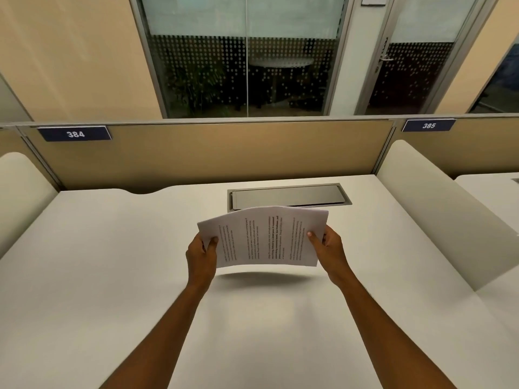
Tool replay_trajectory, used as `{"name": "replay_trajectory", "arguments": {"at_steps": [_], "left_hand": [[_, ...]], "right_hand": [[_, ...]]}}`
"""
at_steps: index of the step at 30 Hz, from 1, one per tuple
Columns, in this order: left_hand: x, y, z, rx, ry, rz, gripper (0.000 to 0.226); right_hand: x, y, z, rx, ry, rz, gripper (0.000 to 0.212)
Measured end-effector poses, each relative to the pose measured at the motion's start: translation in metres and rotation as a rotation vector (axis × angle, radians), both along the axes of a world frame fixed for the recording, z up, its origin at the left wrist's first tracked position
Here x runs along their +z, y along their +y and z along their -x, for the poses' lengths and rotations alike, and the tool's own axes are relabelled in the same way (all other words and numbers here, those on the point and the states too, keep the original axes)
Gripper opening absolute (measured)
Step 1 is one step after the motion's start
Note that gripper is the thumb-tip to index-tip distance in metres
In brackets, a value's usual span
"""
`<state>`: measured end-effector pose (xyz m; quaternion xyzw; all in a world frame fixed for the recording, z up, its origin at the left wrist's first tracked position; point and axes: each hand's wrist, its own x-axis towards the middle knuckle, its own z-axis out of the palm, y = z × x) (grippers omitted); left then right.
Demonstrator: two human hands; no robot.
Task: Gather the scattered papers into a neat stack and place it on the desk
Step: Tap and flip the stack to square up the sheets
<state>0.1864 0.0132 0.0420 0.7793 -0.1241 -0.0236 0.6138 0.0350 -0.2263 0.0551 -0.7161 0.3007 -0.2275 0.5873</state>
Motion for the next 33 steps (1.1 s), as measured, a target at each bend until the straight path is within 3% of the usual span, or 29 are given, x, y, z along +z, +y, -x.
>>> {"name": "replay_trajectory", "arguments": {"at_steps": [7, 17, 25, 33], "left_hand": [[-0.038, 0.020, 0.012, -0.046, 0.073, -0.171, 0.023], [-0.018, 0.011, 0.003, -0.008, -0.010, -0.146, 0.022], [-0.041, 0.023, 0.012, -0.027, 0.042, -0.190, 0.024], [-0.019, 0.021, -0.015, -0.156, -0.035, -0.231, 0.018]], "right_hand": [[-0.039, 0.012, 0.013, 0.002, 0.096, -0.096, 0.026], [-0.022, 0.008, 0.003, -0.041, 0.067, -0.062, 0.029], [-0.042, 0.018, 0.010, -0.013, 0.126, -0.094, 0.032], [-0.026, 0.002, 0.007, 0.014, 0.122, -0.072, 0.024]]}}
